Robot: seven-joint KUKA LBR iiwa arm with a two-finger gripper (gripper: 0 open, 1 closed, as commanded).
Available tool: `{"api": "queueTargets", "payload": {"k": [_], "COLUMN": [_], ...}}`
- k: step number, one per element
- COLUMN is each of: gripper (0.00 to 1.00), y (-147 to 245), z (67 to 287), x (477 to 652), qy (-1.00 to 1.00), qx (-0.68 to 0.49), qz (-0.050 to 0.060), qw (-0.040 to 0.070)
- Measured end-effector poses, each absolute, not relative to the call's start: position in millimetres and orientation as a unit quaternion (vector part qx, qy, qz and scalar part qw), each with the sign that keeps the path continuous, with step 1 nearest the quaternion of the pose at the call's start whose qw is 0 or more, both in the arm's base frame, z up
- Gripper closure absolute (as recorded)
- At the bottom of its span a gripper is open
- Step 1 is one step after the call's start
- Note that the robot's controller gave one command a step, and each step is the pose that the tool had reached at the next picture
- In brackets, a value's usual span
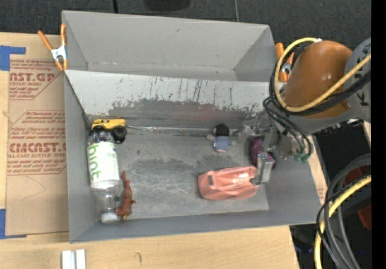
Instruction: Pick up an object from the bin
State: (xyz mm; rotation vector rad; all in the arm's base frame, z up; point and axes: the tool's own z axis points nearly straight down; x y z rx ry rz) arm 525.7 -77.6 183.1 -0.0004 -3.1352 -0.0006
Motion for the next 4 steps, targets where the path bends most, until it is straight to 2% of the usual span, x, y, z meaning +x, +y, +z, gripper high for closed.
{"api": "queueTargets", "payload": {"k": [1,2,3,4], "gripper": [0.0,0.0,0.0,0.0], "y": [-77,-71,-66,-64], "z": [188,157,112,74], "x": [527.5,521.6,504.5,504.9], "qy": [-1.0,-1.0,-0.998,-0.999], "qx": [0.0,0.025,0.061,0.042], "qz": [0.0,0.001,0.0,-0.001], "qw": [-0.001,-0.004,-0.001,-0.001]}}
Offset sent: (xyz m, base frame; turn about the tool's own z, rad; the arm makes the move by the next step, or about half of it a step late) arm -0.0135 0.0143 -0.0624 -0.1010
